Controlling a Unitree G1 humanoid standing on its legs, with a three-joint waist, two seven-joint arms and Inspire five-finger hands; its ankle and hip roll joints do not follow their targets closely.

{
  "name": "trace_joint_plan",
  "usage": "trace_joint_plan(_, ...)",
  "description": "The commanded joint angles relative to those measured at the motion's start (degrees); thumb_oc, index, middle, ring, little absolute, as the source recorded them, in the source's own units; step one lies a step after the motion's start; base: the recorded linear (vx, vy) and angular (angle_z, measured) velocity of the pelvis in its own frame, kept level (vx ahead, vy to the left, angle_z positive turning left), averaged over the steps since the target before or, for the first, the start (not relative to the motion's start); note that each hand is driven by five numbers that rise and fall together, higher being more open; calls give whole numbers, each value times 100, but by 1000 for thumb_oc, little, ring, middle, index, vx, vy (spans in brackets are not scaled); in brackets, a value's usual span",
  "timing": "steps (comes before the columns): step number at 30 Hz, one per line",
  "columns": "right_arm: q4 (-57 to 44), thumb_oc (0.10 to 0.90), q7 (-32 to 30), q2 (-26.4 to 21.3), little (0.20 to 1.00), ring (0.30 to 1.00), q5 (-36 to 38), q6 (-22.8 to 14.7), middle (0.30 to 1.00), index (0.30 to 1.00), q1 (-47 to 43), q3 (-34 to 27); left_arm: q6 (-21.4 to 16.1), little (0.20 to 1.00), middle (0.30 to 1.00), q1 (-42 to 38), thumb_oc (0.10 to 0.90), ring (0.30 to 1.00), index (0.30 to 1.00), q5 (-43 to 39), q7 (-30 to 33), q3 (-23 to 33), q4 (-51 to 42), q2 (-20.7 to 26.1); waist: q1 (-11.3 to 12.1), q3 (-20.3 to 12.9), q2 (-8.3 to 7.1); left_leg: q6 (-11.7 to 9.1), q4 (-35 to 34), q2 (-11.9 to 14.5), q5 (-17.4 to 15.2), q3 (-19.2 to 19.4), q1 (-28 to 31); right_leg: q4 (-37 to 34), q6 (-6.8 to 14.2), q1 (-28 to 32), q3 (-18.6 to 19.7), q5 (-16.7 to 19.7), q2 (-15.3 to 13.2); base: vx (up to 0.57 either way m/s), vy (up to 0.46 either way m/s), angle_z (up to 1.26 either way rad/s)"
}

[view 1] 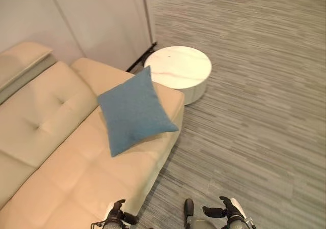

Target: Pick up all the scattered cushions and arrange them neatly on the sofa.

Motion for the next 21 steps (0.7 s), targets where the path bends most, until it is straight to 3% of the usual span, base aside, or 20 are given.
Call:
trace_joint_plan(1,-480,800,126,-1102,900,900,723,-679,900,900,-107,-74,-153,900,900,40,800,900,900,155,-122,-154,-426,340,-12,261,-157,246,114,327,62,533,-427,425,506,439,26,-928,-218,40,-84,14)
trace_joint_plan(2,-483,800,126,-1101,900,900,722,-678,900,900,-103,-76,-152,900,900,43,800,900,900,155,-122,-155,-428,342,-18,245,-170,248,94,313,84,531,-439,421,508,423,22,-921,-231,155,-171,48)
trace_joint_plan(3,39,800,4,-814,900,900,751,-306,900,900,-9,-159,-67,900,900,37,800,900,900,200,-113,-277,-443,352,-23,206,-223,284,-135,248,-93,741,-613,335,516,560,-104,-1011,-219,113,-86,56)
trace_joint_plan(5,118,800,-14,-726,900,900,758,-307,900,900,34,-161,-50,900,900,11,800,900,900,196,-124,-286,-363,313,-30,170,-252,331,-388,188,-204,859,-678,265,520,656,-195,-1065,-216,202,-73,48)
trace_joint_plan(7,247,800,-60,-616,900,900,776,-277,900,900,104,-142,-22,900,900,-25,800,900,900,173,-112,-249,-254,254,-14,68,-161,324,-1321,175,121,1184,-772,82,568,881,-378,-1190,-47,287,-12,57)
trace_joint_plan(10,302,800,-84,-563,900,900,805,-239,900,900,114,-124,-15,900,900,-16,800,900,900,150,-80,-217,-235,261,28,52,-140,242,-1634,190,311,1554,-862,7,590,1124,-498,-1354,35,199,23,51)
trace_joint_plan(11,370,800,-46,-473,900,900,835,-215,900,900,182,-145,-21,900,900,46,800,900,900,76,-120,-159,-200,256,55,-18,-128,321,-1917,229,394,1771,-692,105,604,1146,-594,-1361,86,247,60,20)
trace_joint_plan(12,369,800,-46,-473,900,900,835,-215,900,900,183,-145,-21,900,900,47,800,900,900,76,-120,-160,-201,257,56,-17,-129,321,-1922,228,396,1772,-687,105,604,1148,-593,-1362,85,302,153,10)
trace_joint_plan(13,448,800,-32,-424,900,900,814,-226,900,900,202,-123,-21,900,900,111,800,900,900,37,-126,-100,-146,253,128,-106,-175,386,-1845,63,317,1454,-632,221,641,1234,-589,-1436,39,275,116,-6)
trace_joint_plan(17,485,800,-2,-369,900,900,799,-223,900,900,240,-180,-4,900,900,145,800,900,900,14,-141,-50,-79,286,166,-220,-240,540,-1984,-56,144,1376,-371,595,760,1254,-647,-1495,-114,232,126,-7)
trace_joint_plan(21,481,800,40,-371,900,900,761,-213,900,900,168,-187,16,900,900,89,800,900,900,5,-98,14,-111,408,121,-158,-221,763,-2092,-156,-6,1219,-71,2130,1078,579,-558,-995,-445,127,129,-1)
